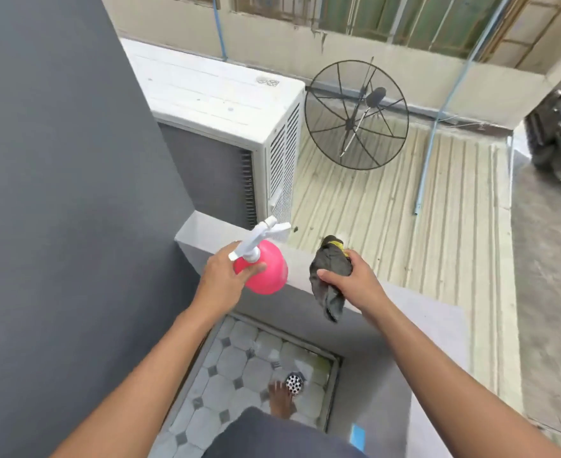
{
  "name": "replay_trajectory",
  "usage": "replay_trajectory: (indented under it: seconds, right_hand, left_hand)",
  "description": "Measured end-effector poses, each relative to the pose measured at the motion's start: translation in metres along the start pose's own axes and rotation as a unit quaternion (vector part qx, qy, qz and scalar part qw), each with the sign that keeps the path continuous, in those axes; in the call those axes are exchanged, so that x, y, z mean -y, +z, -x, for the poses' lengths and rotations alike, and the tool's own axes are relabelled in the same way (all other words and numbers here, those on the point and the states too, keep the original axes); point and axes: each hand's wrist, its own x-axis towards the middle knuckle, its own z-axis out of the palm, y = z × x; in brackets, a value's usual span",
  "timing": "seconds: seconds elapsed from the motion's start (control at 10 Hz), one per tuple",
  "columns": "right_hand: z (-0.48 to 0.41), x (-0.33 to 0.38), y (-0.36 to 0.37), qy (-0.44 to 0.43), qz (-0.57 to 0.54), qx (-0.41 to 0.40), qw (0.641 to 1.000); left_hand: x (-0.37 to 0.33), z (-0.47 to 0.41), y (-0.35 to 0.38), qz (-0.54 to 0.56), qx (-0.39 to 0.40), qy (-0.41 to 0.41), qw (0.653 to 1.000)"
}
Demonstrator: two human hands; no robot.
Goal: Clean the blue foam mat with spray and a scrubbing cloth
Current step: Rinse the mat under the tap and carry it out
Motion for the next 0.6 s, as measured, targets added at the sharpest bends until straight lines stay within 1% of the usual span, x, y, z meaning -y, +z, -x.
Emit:
replay_trajectory:
  seconds: [0.1,0.2,0.3,0.4,0.5,0.6]
  right_hand:
    - [-0.024,-0.016,-0.004,-0.023,0.073,0.002,0.997]
    - [-0.038,-0.048,0.007,0.003,0.224,0.02,0.974]
    - [-0.036,-0.063,0.019,-0.006,0.299,-0.059,0.952]
    - [-0.033,-0.064,0.023,-0.053,0.31,-0.108,0.943]
    - [-0.034,-0.069,0.021,-0.077,0.341,-0.072,0.934]
    - [-0.043,-0.063,0.015,-0.084,0.327,-0.064,0.939]
  left_hand:
    - [-0.019,-0.035,0.027,-0.014,0.005,0.012,1.0]
    - [-0.029,-0.061,0.049,-0.051,0.03,0.017,0.998]
    - [-0.033,-0.078,0.064,-0.092,0.058,0.035,0.993]
    - [-0.035,-0.082,0.066,-0.099,0.061,0.043,0.992]
    - [-0.033,-0.081,0.063,-0.101,0.074,0.052,0.991]
    - [-0.034,-0.09,0.053,-0.106,0.129,0.054,0.985]
